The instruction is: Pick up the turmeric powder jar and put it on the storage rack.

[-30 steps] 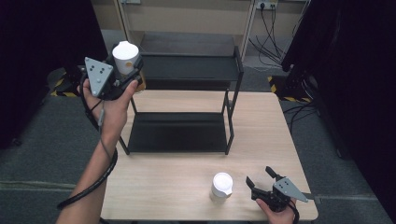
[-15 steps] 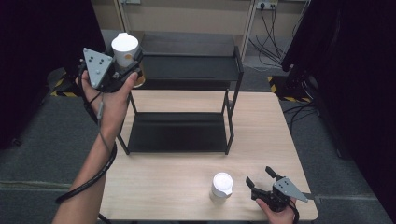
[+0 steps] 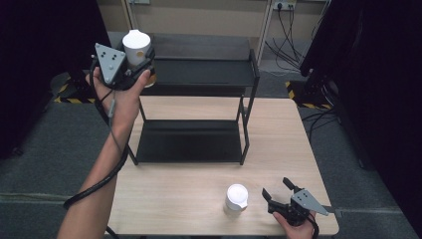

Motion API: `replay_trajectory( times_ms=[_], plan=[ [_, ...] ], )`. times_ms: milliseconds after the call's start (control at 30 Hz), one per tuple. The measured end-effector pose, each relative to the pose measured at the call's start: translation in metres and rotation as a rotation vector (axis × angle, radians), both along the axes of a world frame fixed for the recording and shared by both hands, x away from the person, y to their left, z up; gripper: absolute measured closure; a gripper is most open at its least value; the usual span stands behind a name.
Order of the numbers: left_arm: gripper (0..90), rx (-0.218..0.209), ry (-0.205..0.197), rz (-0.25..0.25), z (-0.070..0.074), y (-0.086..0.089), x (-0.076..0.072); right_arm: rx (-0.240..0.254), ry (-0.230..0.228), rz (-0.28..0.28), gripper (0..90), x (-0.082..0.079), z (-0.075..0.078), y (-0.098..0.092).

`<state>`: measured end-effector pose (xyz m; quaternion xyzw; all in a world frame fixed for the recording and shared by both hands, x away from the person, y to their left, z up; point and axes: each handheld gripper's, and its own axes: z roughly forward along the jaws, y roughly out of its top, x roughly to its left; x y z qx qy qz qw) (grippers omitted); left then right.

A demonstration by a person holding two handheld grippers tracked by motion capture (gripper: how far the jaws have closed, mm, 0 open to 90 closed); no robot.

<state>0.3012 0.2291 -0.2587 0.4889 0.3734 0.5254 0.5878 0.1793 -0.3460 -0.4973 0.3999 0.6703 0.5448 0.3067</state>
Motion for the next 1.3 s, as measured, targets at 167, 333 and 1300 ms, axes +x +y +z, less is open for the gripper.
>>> replay_trajectory(
  times_ms=[167,333,1300],
  plan=[
    [30.7,-0.007,0.008,0.013,0.004,0.0,0.011,0.003,0.001,0.001,9.7,0.0,0.0,0.0],
    [30.7,-0.015,0.014,0.026,0.008,-0.001,0.02,0.003,0.0,0.003,9.7,0.0,0.0,-0.001],
    [30.6,-0.029,0.054,0.052,0.004,0.004,0.05,-0.002,-0.004,0.008,9.7,0.0,0.0,-0.001]
  ],
)
